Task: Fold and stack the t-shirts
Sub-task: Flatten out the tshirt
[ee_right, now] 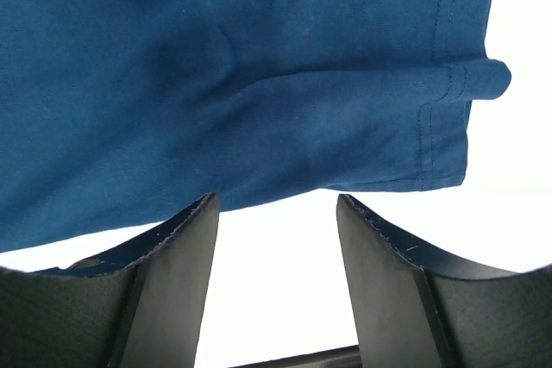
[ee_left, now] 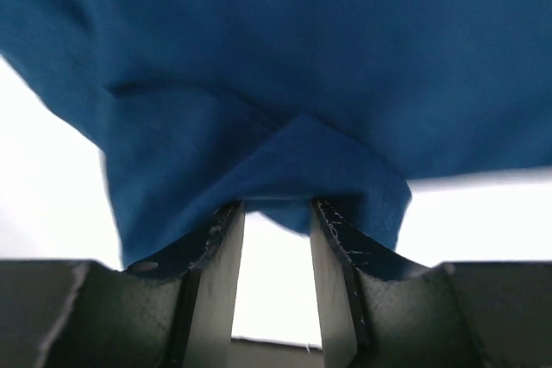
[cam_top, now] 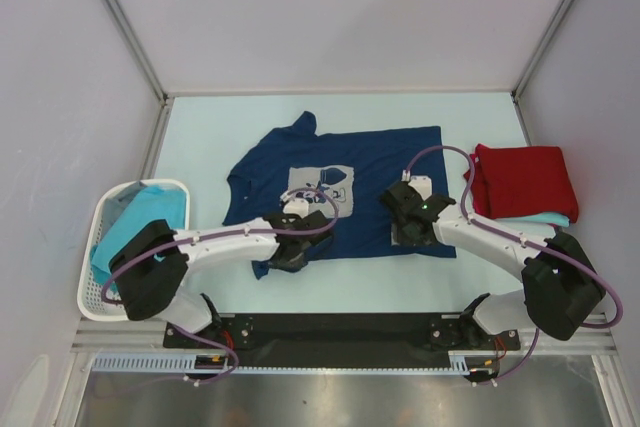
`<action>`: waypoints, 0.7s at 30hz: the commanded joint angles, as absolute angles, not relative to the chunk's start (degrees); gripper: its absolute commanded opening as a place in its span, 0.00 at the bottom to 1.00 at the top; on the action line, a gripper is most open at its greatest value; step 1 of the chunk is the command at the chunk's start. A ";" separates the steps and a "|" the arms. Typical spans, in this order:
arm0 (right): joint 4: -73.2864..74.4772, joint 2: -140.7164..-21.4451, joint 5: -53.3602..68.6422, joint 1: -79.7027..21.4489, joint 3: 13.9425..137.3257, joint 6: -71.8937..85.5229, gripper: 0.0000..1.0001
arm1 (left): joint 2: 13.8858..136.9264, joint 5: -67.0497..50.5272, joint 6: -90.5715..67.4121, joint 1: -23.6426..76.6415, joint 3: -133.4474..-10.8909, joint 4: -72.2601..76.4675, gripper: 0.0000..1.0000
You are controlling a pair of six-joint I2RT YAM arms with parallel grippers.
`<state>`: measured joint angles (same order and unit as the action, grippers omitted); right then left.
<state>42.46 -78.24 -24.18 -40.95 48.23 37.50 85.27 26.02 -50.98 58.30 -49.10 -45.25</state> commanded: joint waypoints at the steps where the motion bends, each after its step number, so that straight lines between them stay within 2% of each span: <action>1: 41.31 -76.90 -25.05 -40.61 48.34 37.27 0.63 | 85.78 28.74 -46.60 50.74 -51.41 -41.58 0.41; 7: 41.22 -76.38 -24.96 -40.43 47.99 37.00 0.63 | 89.03 29.97 -41.32 44.57 -57.12 -40.60 0.39; 15: 41.13 -75.41 -24.61 -39.46 47.20 36.56 0.63 | 94.57 30.24 -39.11 42.63 -64.86 -41.82 0.38; 21: 41.31 -74.44 -24.26 -38.76 47.20 36.39 0.63 | 82.63 28.21 -42.87 47.45 -61.09 -46.22 0.37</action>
